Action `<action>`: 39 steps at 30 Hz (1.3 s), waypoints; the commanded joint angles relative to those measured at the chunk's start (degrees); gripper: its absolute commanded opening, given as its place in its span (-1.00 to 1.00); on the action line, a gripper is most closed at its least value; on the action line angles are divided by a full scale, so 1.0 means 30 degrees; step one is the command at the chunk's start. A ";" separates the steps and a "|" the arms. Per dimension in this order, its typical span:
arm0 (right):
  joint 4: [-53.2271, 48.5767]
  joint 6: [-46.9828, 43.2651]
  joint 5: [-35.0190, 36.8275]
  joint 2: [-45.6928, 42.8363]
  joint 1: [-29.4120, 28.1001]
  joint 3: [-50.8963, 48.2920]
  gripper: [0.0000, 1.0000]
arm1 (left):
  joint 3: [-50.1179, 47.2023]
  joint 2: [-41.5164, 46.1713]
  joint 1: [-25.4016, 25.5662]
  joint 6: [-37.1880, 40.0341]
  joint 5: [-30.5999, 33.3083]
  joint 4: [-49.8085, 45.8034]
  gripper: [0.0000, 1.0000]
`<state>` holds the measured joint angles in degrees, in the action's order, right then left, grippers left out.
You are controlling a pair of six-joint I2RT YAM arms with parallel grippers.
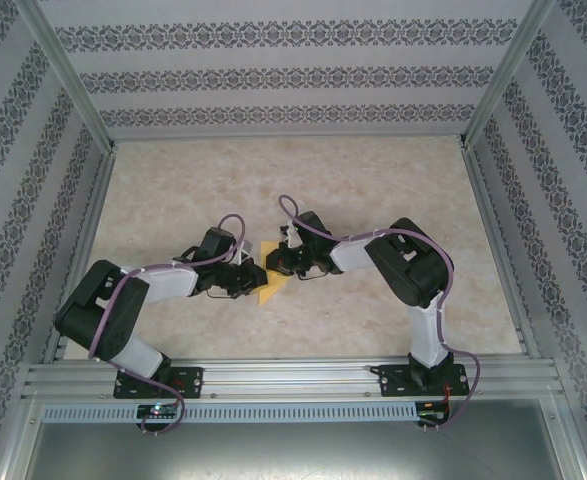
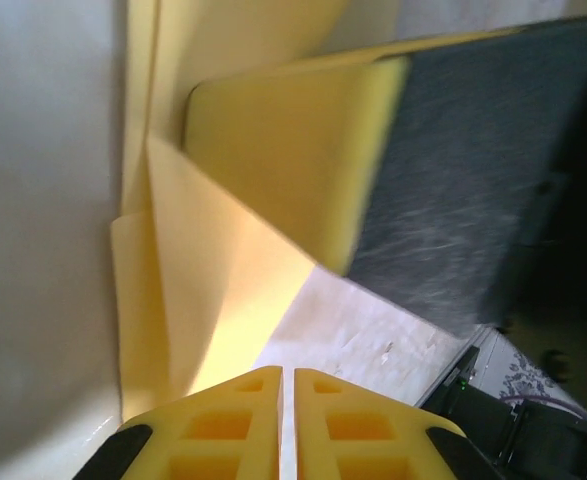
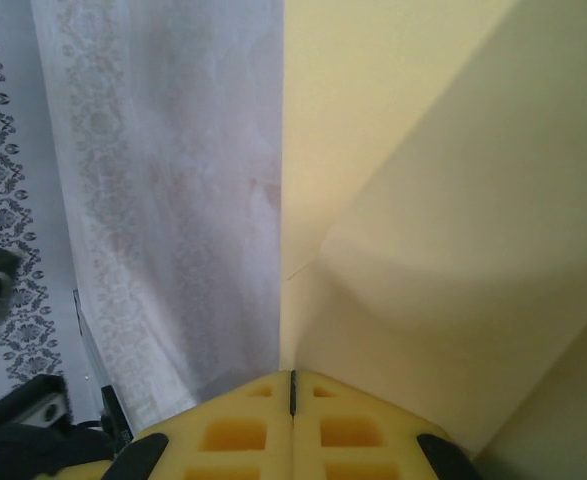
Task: Fold a paper plane with a square sheet of paper (pick it up from the middle)
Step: Fourth fold the wing at the center of the table.
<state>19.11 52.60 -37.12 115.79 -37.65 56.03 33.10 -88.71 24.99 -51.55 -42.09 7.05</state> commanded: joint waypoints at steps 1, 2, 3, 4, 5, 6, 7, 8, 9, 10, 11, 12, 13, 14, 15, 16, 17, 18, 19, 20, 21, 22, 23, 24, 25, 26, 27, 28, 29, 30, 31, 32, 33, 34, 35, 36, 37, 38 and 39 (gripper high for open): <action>-0.1479 -0.0306 0.1564 0.0778 0.0071 -0.0622 -0.90 | -0.0403 0.0001 -0.0074 0.0141 -0.0823 0.0653 -0.72; -0.1480 -0.0310 0.1564 0.0765 0.0071 -0.0615 -0.89 | -0.0345 -0.0019 -0.0098 0.0564 -0.0687 -0.0120 -0.71; -0.1480 -0.0278 0.1568 0.0772 0.0091 -0.0627 -0.89 | -0.0289 -0.0088 -0.0097 0.0908 -0.0645 -0.0913 -0.71; -0.1483 -0.0278 0.1562 0.0787 0.0071 -0.0618 -0.89 | -0.0228 -0.0200 -0.0086 0.1363 -0.0677 -0.1595 -0.70; -0.1493 -0.0277 0.1571 0.0804 0.0097 -0.0649 -0.89 | -0.0224 -0.0309 -0.0048 0.1755 -0.0664 -0.2251 -0.71; -0.1484 -0.0277 0.1590 0.0801 0.0097 -0.0651 -0.89 | -0.0224 -0.0368 -0.0065 0.2131 -0.0498 -0.2983 -0.70; -0.1480 -0.0277 0.1579 0.0809 0.0074 -0.0640 -0.89 | -0.0224 -0.0417 -0.0064 0.2535 -0.0092 -0.3939 -0.70; -0.1508 -0.0277 0.1594 0.0797 0.0085 -0.0638 -0.89 | -0.0292 -0.0487 -0.0064 0.2923 0.0256 -0.4660 -0.70; -0.1515 -0.0277 0.1593 0.0795 0.0070 -0.0645 -0.89 | -0.0329 -0.0591 -0.0065 0.3227 0.0363 -0.5044 -0.70; -0.1506 -0.0277 0.1608 0.0804 0.0087 -0.0633 -0.89 | -0.0373 -0.0796 -0.0043 0.3480 0.0325 -0.5449 -0.68; -0.1508 -0.0283 0.1594 0.0777 0.0089 -0.0643 -0.89 | -0.0417 -0.1050 -0.0069 0.3590 0.0277 -0.5558 -0.68; -0.1509 -0.0277 0.1593 0.0808 0.0082 -0.0657 -0.89 | -0.0538 -0.1197 -0.0062 0.3556 0.0150 -0.5423 -0.68; -0.1537 -0.0277 0.1593 0.0798 0.0080 -0.0642 -0.88 | -0.0646 -0.1280 -0.0044 0.3472 0.0068 -0.5218 -0.68; -0.1545 -0.0277 0.1594 0.0782 0.0080 -0.0648 -0.89 | -0.0692 -0.1298 -0.0044 0.3462 0.0081 -0.5228 -0.68; -0.1566 -0.0270 0.1614 0.0780 0.0095 -0.0643 -0.89 | -0.0670 -0.1267 -0.0059 0.3496 0.0034 -0.5364 -0.68; -0.1570 -0.0303 0.1616 0.0776 0.0097 -0.0677 -0.89 | -0.0653 -0.1173 -0.0065 0.3600 0.0042 -0.5609 -0.68; -0.1595 -0.0306 0.1650 0.0736 0.0091 -0.0705 -0.89 | -0.0661 -0.1067 -0.0058 0.3661 0.0080 -0.5816 -0.68; -0.1628 -0.0306 0.1681 0.0736 0.0095 -0.0703 -0.89 | -0.0687 -0.0990 -0.0052 0.3671 0.0083 -0.5946 -0.68; -0.1627 -0.0299 0.1653 0.0778 0.0071 -0.0709 -0.88 | -0.0749 -0.0923 -0.0053 0.3661 0.0061 -0.6012 -0.67; -0.1615 -0.0305 0.1652 0.0775 0.0093 -0.0721 -0.89 | -0.0773 -0.0823 -0.0069 0.3703 0.0100 -0.6313 -0.67; -0.1593 -0.0281 0.1682 0.0762 0.0074 -0.0751 -0.89 | -0.0795 -0.0726 -0.0032 0.3759 0.0237 -0.6587 -0.68; -0.1598 -0.0277 0.1681 0.0728 0.0070 -0.0764 -0.89 | -0.0864 -0.0625 -0.0019 0.3775 0.0330 -0.6761 -0.68; -0.1596 -0.0277 0.1710 0.0750 0.0095 -0.0773 -0.89 | -0.0940 -0.0537 -0.0007 0.3820 0.0378 -0.6899 -0.68; -0.1596 -0.0277 0.1723 0.0750 0.0086 -0.0723 -0.88 | -0.0964 -0.0513 -0.0003 0.3852 0.0403 -0.7024 -0.68; -0.1625 -0.0306 0.1682 0.0751 0.0098 -0.0696 -0.88 | -0.0959 -0.0548 0.0007 0.3922 0.0455 -0.7197 -0.68; -0.1654 -0.0328 0.1682 0.0779 0.0071 -0.0667 -0.89 | -0.0984 -0.0579 0.0023 0.3941 0.0517 -0.7419 -0.68; -0.1682 -0.0350 0.1654 0.0762 0.0084 -0.0667 -0.89 | -0.0978 -0.0590 0.0047 0.3968 0.0609 -0.7587 -0.68; -0.1757 -0.0379 0.1652 0.0779 0.0093 -0.0630 -0.89 | -0.0954 -0.0556 0.0119 0.3998 0.0745 -0.7848 -0.70; -0.1800 -0.0366 0.1688 0.0777 0.0069 -0.0619 -0.88 | -0.0931 -0.0467 0.0229 0.3993 0.0984 -0.8143 -0.70; -0.1801 -0.0387 0.1681 0.0777 0.0081 -0.0653 -0.88 | -0.0923 -0.0355 0.0353 0.4016 0.1279 -0.8430 -0.70; -0.1801 -0.0370 0.1710 0.0777 0.0080 -0.0647 -0.88 | -0.0861 -0.0227 0.0475 0.4070 0.1520 -0.8757 -0.70; -0.1801 -0.0380 0.1711 0.0779 0.0076 -0.0633 -0.89 | -0.0819 -0.0118 0.0593 0.4119 0.1640 -0.8892 -0.70; -0.1801 -0.0367 0.1712 0.0778 0.0071 -0.0636 -0.88 | -0.0765 -0.0080 0.0662 0.4157 0.1809 -0.9073 -0.70; -0.1804 -0.0365 0.1701 0.0793 0.0071 -0.0605 -0.89 | -0.0696 -0.0103 0.0718 0.4199 0.1979 -0.9281 -0.71; -0.1777 -0.0365 0.1681 0.0807 0.0070 -0.0629 -0.89 | -0.0665 -0.0104 0.0736 0.4230 0.1947 -0.9239 -0.71; -0.1777 -0.0366 0.1681 0.0808 0.0073 -0.0614 -0.89 | -0.0652 -0.0124 0.0752 0.4242 0.1857 -0.9282 -0.70; -0.1795 -0.0365 0.1681 0.0790 0.0095 -0.0621 -0.88 | -0.0548 -0.0082 0.0827 0.4267 0.1729 -0.9376 -0.71; -0.1773 -0.0380 0.1683 0.0779 0.0082 -0.0648 -0.89 | -0.0442 -0.0007 0.0957 0.4308 0.1709 -0.9432 -0.71; -0.1772 -0.0368 0.1724 0.0768 0.0084 -0.0680 -0.88 | -0.0326 0.0049 0.1049 0.4386 0.1836 -0.9565 -0.71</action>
<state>19.11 52.60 -37.06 115.79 -37.65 55.99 33.47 -88.01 26.52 -39.83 -39.53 -8.86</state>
